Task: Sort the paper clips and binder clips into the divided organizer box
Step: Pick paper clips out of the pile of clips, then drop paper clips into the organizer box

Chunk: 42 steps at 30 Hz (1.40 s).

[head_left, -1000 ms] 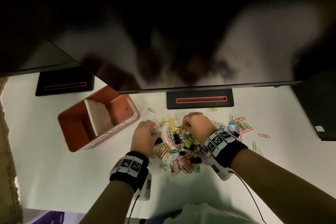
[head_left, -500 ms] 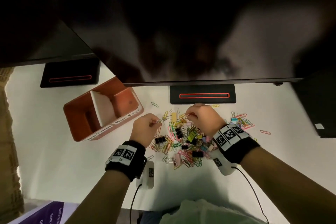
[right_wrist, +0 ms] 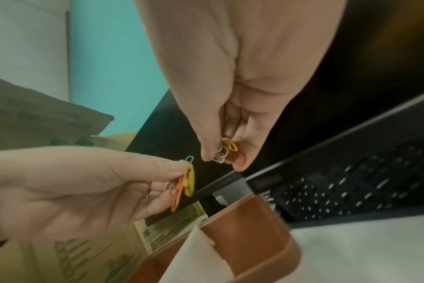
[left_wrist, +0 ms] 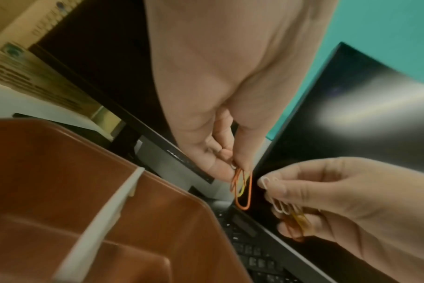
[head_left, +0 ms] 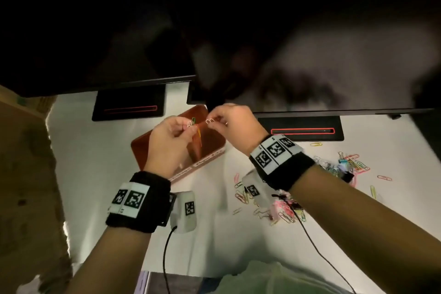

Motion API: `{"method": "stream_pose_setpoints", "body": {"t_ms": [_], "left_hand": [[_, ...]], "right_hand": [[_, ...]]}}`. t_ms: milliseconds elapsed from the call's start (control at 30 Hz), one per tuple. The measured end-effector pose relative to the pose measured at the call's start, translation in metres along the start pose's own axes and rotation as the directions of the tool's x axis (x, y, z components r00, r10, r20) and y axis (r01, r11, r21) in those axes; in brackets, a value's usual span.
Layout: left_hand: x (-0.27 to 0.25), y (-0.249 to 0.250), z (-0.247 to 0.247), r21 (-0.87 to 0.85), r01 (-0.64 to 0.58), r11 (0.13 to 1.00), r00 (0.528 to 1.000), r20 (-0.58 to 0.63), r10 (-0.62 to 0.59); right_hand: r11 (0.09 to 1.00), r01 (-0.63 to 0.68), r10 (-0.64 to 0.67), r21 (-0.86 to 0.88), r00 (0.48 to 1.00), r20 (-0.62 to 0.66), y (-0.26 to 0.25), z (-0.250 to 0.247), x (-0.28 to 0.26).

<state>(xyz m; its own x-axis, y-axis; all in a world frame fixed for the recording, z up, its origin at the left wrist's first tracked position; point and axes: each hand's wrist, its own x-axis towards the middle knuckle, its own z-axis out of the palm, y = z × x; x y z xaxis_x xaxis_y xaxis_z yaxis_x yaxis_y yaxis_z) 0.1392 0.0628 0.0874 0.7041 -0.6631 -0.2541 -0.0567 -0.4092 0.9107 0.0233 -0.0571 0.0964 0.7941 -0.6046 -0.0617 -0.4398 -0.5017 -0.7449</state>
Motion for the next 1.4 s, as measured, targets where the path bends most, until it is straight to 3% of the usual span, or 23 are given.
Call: {"method": "stream_pose_setpoints", "body": {"t_ms": [67, 133, 233, 333, 433, 533, 600, 767, 933, 1067, 1200, 1333, 1400], "left_hand": [[0.006, -0.008, -0.002, 0.041, 0.054, 0.998, 0.998, 0.016, -0.054], [0.005, -0.015, 0.0, 0.142, 0.024, 0.99, 0.998, 0.058, -0.032], [-0.014, -0.02, 0.005, 0.254, -0.109, 0.961, 0.99, 0.119, 0.081], [-0.044, -0.025, 0.017, 0.21, -0.219, 0.953, 0.954, 0.252, 0.163], [-0.061, -0.048, 0.037, 0.255, -0.232, 0.939, 0.892, 0.44, 0.1], [-0.063, -0.079, 0.057, 0.394, -0.209, 0.895, 0.845, 0.534, -0.037], [-0.062, -0.093, 0.07, 0.414, -0.186, 0.891, 0.856, 0.514, -0.059], [-0.049, -0.107, 0.098, 0.454, -0.197, 0.869, 0.927, 0.374, 0.015], [-0.039, -0.112, 0.107, 0.452, -0.176, 0.874, 0.948, 0.317, 0.027], [-0.034, -0.112, 0.104, 0.46, -0.217, 0.861, 0.93, 0.365, 0.039], [-0.034, -0.117, 0.103, 0.482, -0.248, 0.84, 0.928, 0.367, 0.064], [-0.039, -0.12, 0.097, 0.496, -0.285, 0.821, 0.924, 0.371, 0.096], [-0.042, -0.12, 0.093, 0.482, -0.315, 0.818, 0.915, 0.382, 0.128]], "right_hand": [[0.997, -0.078, 0.076, 0.024, 0.995, 0.063, -0.007, 0.019, 0.013], [0.992, -0.123, 0.119, 0.021, 0.985, 0.121, -0.005, 0.029, 0.014], [0.988, -0.141, 0.14, 0.07, 0.99, 0.019, 0.014, 0.023, -0.002], [0.975, -0.216, 0.219, 0.05, 0.975, -0.049, 0.046, 0.004, -0.024], [0.96, -0.27, 0.274, -0.074, 0.96, 0.055, 0.08, -0.007, -0.036], [0.947, -0.247, 0.287, -0.206, 0.937, 0.197, 0.099, -0.003, -0.032], [0.94, -0.226, 0.291, -0.255, 0.921, 0.259, 0.105, 0.005, -0.023], [0.91, -0.17, 0.317, -0.378, 0.873, 0.37, 0.112, 0.032, 0.003], [0.904, -0.207, 0.355, -0.375, 0.851, 0.386, 0.118, 0.043, 0.017], [0.894, -0.172, 0.354, -0.414, 0.836, 0.418, 0.117, 0.042, 0.019], [0.917, -0.12, 0.29, -0.381, 0.857, 0.426, 0.112, 0.03, 0.013], [0.953, -0.133, 0.215, -0.272, 0.931, 0.296, 0.119, -0.003, -0.006], [0.95, -0.168, 0.241, -0.264, 0.931, 0.275, 0.128, -0.02, -0.023]]}}
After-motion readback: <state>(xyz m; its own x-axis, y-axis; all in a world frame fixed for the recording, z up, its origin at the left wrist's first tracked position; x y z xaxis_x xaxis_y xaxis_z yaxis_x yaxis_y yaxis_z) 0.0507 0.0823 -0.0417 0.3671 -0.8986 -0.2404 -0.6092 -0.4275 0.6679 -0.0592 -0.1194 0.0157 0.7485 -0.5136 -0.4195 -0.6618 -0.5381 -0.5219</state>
